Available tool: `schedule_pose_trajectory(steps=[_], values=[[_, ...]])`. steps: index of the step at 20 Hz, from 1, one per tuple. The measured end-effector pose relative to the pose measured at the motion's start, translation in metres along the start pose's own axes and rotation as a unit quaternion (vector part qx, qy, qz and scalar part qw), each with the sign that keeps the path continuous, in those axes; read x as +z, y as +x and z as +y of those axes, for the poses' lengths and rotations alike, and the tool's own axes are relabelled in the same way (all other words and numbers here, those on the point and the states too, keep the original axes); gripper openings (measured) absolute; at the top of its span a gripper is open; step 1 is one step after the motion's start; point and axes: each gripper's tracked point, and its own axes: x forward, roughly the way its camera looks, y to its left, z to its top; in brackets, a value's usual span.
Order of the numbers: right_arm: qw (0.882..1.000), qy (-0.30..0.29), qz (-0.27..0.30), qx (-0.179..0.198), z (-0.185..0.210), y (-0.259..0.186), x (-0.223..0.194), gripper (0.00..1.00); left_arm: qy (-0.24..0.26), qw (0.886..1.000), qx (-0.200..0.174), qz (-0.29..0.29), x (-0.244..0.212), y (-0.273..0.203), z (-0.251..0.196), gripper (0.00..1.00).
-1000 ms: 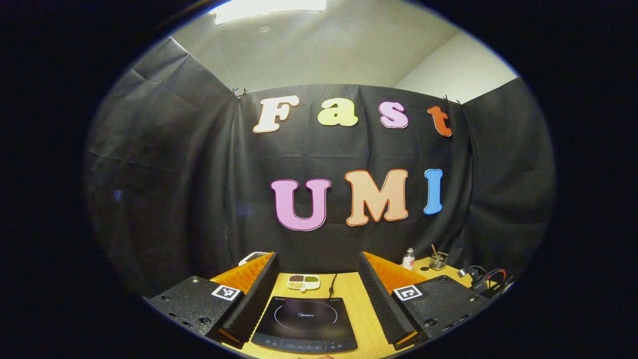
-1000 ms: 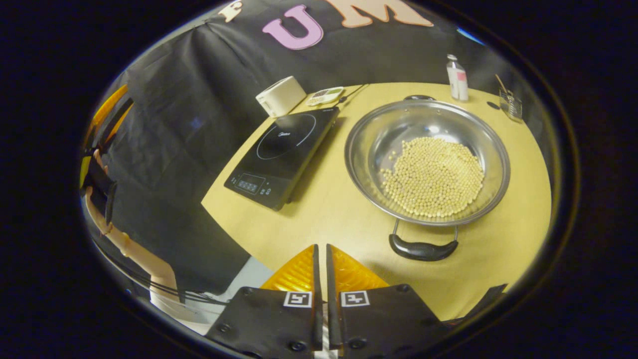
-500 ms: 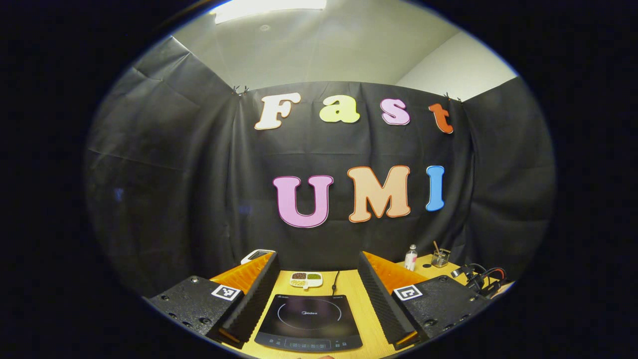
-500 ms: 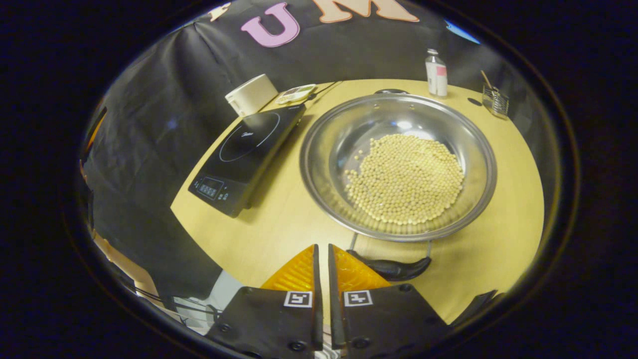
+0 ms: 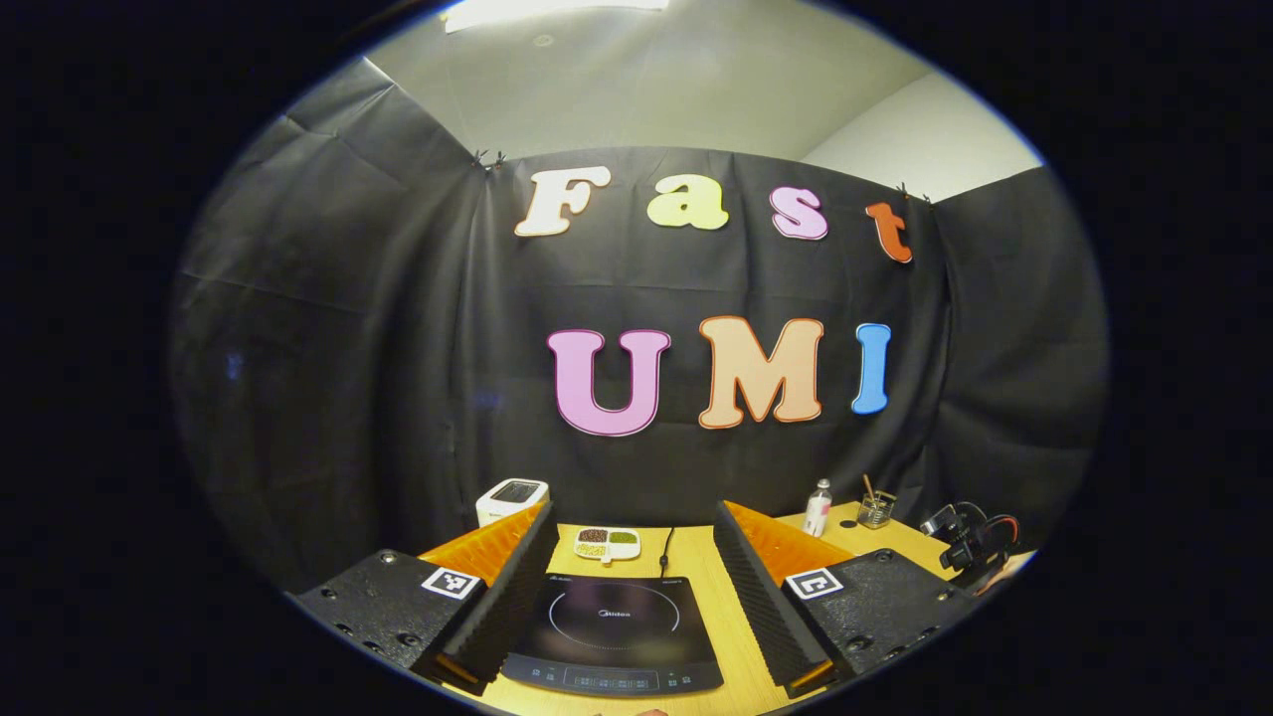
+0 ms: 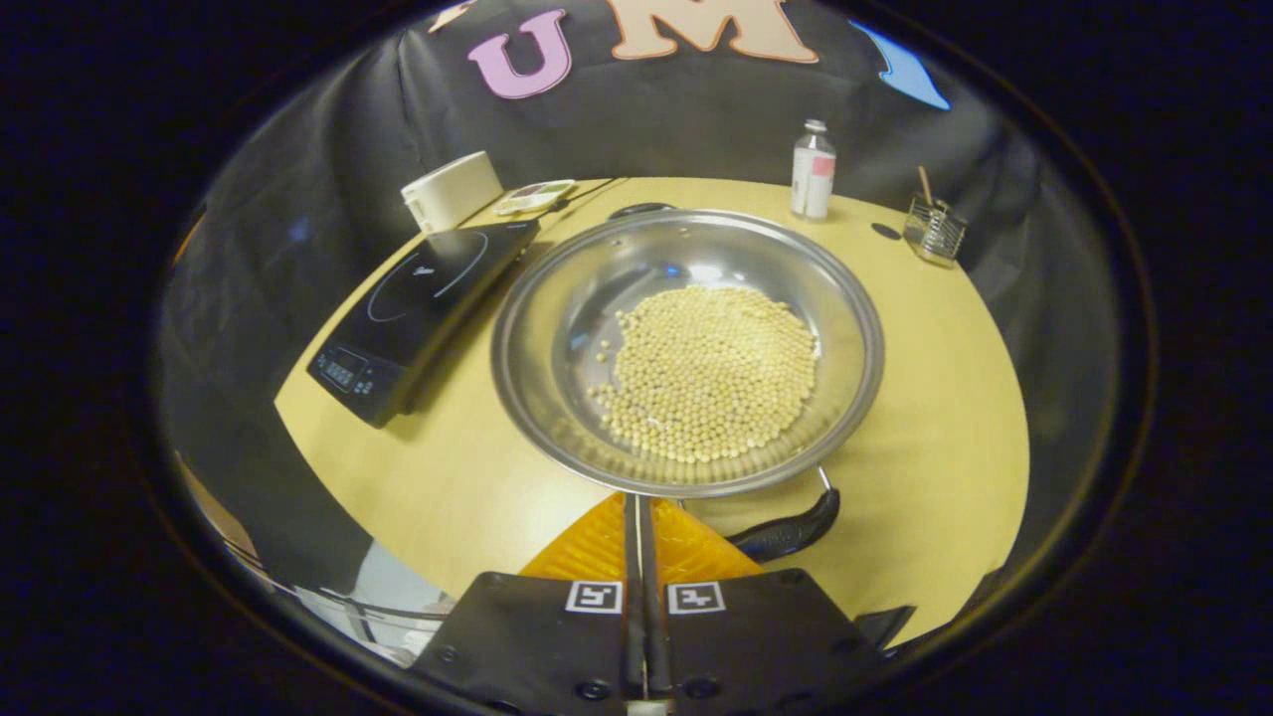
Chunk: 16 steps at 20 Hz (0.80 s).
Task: First push the handle of the pot to place it horizontally, then grasp the pot with both hands and set it on the induction cooktop.
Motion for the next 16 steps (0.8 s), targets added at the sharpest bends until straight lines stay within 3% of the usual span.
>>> schedule_pose_trajectory(steps=[16], values=[[0.995, 0.043, -0.002, -0.087, -0.105, 0.017, 0.024, 0.03, -0.012, 0.999, 0.008, 0.029, -0.025, 0.020, 0.012, 0.96]])
